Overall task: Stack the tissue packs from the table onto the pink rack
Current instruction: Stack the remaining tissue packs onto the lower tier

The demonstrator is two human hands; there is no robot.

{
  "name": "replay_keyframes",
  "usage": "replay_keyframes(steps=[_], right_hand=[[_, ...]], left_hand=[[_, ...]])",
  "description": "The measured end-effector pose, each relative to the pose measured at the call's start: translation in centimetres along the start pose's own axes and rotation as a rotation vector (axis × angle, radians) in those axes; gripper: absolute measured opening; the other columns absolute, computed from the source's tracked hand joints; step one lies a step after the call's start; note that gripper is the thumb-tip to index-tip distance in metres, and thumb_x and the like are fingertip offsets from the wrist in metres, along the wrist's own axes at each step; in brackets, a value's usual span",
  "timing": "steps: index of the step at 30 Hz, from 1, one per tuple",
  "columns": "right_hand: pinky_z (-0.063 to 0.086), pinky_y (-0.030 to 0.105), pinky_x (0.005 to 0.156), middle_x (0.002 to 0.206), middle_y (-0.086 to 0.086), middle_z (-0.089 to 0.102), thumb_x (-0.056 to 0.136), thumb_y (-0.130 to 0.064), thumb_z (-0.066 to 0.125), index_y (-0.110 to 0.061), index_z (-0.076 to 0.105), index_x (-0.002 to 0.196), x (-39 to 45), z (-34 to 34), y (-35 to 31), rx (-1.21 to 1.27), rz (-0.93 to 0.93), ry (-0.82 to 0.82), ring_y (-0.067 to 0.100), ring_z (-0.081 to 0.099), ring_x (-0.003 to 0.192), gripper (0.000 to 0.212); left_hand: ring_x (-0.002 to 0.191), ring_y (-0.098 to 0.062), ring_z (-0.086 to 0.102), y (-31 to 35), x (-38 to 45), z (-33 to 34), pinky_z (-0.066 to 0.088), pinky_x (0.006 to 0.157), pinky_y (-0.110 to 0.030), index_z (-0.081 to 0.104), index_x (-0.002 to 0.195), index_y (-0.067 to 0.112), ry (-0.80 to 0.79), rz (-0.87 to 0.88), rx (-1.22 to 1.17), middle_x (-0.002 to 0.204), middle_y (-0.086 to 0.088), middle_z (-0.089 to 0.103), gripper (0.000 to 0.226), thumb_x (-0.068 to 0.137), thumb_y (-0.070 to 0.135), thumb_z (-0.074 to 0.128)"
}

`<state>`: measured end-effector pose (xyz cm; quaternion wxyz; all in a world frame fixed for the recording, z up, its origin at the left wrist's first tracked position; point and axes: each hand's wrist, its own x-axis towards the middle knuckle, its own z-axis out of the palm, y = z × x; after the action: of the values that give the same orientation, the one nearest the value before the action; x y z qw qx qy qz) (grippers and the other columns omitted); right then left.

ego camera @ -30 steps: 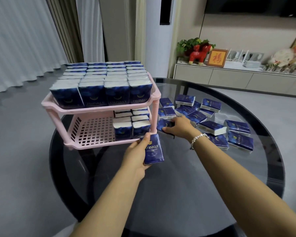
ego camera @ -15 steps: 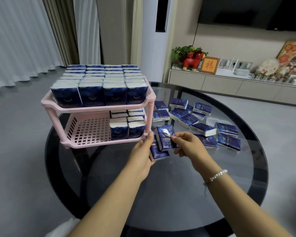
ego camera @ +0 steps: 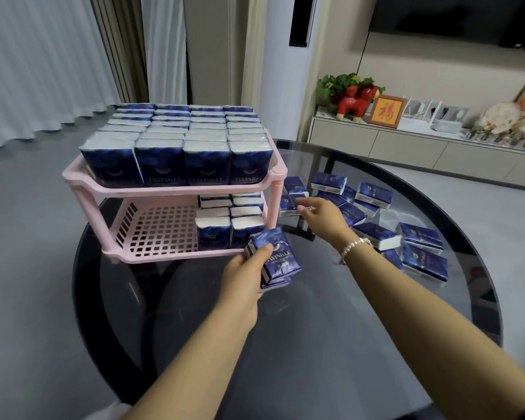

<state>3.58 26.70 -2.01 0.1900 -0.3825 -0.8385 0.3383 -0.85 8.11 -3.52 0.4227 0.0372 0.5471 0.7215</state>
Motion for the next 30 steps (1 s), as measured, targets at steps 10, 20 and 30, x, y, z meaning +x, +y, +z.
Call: replay_keyframes(steps=[10, 20, 30], right_hand=[[0.039, 0.037, 0.102, 0.137, 0.01, 0.044, 0.092, -0.026, 0.056, -0.016, 0.051, 0.133, 5.2, 1.5, -0.4, -0.387, -0.065, -0.087, 0.028, 0.049, 0.12, 0.042], [0.048, 0.033, 0.084, 0.11, 0.012, 0.062, 0.081, -0.041, 0.068, -0.004, 0.06, 0.112, 1.8, -1.6, -2.8, -0.548, 0.069, -0.311, 0.021, 0.054, 0.09, 0.049], [0.037, 0.021, 0.053, 0.092, 0.002, 0.056, 0.085, -0.036, 0.067, -0.014, 0.056, 0.111, -7.3, -4.0, -0.5, 0.218, 0.314, 0.033, 0.008, 0.046, 0.063, 0.036]], left_hand=[[0.084, -0.023, 0.069, 0.0, 0.4, -0.6, 0.051, 0.091, -0.042, 0.069, 0.102, 0.013, -0.014, -0.007, 0.048, 0.092, -0.006, 0.074, 0.018, 0.086, 0.022, 0.067], [0.083, -0.022, 0.069, 0.2, -0.5, -0.8, 0.051, 0.09, -0.041, 0.068, 0.102, 0.013, -0.042, 0.022, 0.082, 0.093, -0.006, 0.074, 0.016, 0.087, 0.019, 0.065], [0.095, -0.024, 0.068, -0.3, -1.3, 0.0, 0.052, 0.093, -0.043, 0.066, 0.102, 0.015, -0.058, 0.089, 0.163, 0.101, -0.007, 0.073, 0.016, 0.088, 0.021, 0.065]])
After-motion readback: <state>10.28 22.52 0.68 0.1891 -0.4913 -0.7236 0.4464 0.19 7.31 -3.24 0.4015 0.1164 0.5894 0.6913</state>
